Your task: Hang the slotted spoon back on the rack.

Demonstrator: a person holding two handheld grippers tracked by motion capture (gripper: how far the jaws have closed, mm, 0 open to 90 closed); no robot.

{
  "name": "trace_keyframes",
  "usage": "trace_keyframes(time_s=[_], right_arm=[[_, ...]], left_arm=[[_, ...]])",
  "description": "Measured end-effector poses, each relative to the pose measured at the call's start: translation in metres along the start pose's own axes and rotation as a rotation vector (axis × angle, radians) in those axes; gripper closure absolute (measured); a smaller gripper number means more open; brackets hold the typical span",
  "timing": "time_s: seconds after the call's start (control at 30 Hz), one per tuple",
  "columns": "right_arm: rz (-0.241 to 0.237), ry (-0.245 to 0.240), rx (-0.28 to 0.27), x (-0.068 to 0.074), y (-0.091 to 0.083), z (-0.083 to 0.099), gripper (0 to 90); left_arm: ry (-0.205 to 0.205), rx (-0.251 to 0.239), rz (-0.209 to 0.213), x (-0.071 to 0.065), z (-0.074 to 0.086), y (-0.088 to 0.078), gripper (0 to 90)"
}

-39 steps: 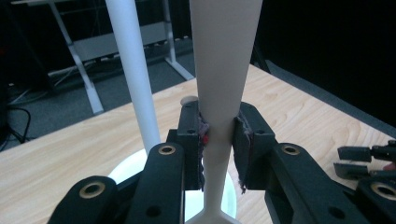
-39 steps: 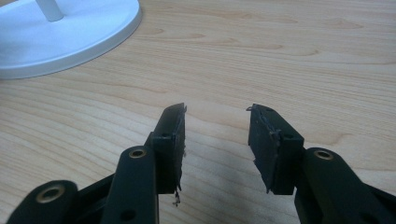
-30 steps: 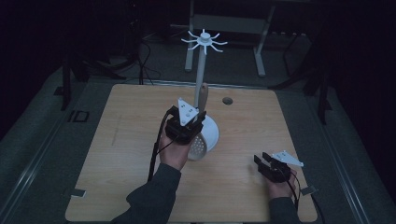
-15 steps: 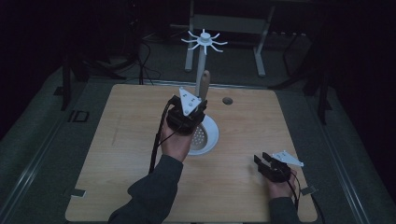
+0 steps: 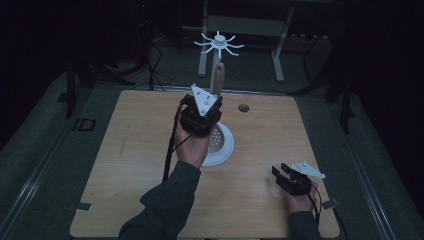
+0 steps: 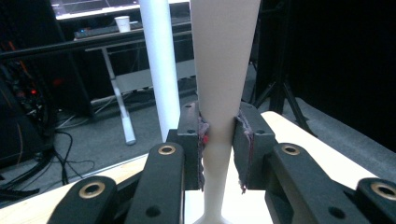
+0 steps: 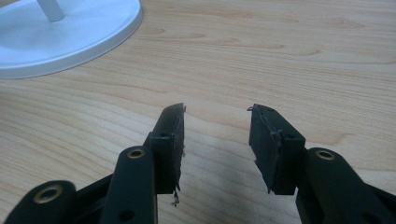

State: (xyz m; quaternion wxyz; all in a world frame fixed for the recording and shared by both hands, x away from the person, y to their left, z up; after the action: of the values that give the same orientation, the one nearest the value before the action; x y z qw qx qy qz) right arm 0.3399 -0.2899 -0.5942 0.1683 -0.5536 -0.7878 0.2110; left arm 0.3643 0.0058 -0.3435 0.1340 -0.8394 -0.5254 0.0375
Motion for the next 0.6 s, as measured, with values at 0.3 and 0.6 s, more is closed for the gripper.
trace_keyframes(time_s=[0.3,0.6], right_arm=[[0.000,0.000,0.000,0.000,0.000,0.000,55.1],[-0.001,0.002,0.000,0.000,0.000,0.000,55.0]], left_arm=[[-0.005,0.006,-0.065,0.002,-0.006,0.005,74.3],[-0.005,0.025,-0.097,0.003,-0.009,0.011,74.3]])
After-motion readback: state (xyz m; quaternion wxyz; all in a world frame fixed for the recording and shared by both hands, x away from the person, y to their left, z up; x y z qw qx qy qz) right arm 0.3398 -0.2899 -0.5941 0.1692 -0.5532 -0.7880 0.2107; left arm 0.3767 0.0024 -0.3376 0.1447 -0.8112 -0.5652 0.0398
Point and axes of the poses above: each handheld gripper's, and its own axes: y roughly forward along the jaws, z roughly out of its underside, x roughly to its left, the point moved 5 cm from there along y, roughly forward along the jaws, and after that the axes turned 3 degrees about z, right-handed, at the moved point
